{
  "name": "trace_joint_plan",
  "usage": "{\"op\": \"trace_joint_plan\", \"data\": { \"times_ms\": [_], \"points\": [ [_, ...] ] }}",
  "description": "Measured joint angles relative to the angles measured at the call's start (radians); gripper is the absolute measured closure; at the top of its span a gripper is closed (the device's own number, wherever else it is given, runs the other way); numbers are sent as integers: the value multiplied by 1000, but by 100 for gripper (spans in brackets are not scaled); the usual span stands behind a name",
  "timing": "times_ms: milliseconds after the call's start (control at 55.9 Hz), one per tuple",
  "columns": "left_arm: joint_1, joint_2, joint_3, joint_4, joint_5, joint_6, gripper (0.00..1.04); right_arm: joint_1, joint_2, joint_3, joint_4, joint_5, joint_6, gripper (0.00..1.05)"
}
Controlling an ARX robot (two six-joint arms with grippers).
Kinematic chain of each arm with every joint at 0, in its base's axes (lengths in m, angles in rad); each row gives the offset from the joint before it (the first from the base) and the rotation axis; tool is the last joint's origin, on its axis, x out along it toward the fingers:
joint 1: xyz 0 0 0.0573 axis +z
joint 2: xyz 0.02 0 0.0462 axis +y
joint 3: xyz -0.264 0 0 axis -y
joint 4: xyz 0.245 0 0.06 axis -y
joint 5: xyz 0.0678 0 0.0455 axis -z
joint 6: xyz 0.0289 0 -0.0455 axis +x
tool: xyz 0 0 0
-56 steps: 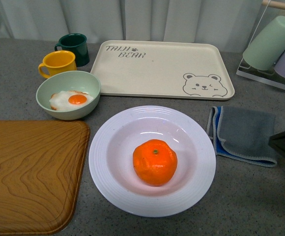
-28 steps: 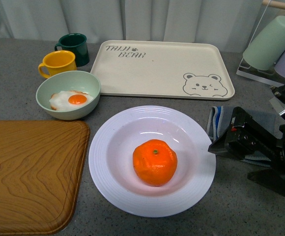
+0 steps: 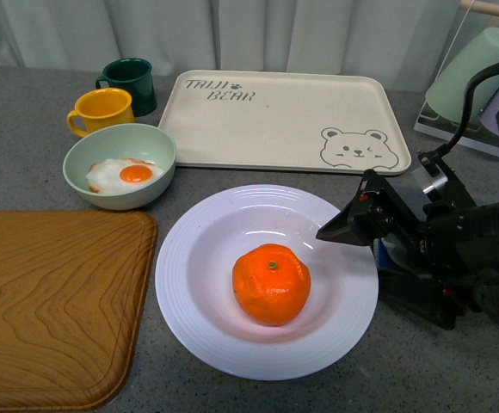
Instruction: Place orange and plate with both arms
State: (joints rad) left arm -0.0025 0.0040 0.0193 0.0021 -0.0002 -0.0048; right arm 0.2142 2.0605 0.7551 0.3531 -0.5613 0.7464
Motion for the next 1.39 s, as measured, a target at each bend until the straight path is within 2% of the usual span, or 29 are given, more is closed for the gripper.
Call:
{"op": "trace_joint_plan", "data": {
  "times_ms": [54,215,286,447,554,822,1144,1305,1394],
  "points": [
    [0,0,0,0,0,0,7,5,18,15,-3,-7,12,10],
    [0,0,0,0,0,0,7,22,59,68,-68,-7,21,35],
    [0,0,0,0,0,0,7,25,73,98,-135,10,16,51],
    [0,0,0,0,0,0,7,17,81,125,-232,47,-22,80],
    [0,0,0,0,0,0,7,13,77,126,-247,16,-58,90],
    [0,0,0,0,0,0,7,4,35,85,-151,-37,-57,100],
    [0,0,0,0,0,0,7,-20,27,-37,144,-70,45,101],
    [0,0,0,0,0,0,7,-51,10,-72,338,-138,114,101],
    [0,0,0,0,0,0,7,-65,6,-52,375,-151,144,101]
  ]
}}
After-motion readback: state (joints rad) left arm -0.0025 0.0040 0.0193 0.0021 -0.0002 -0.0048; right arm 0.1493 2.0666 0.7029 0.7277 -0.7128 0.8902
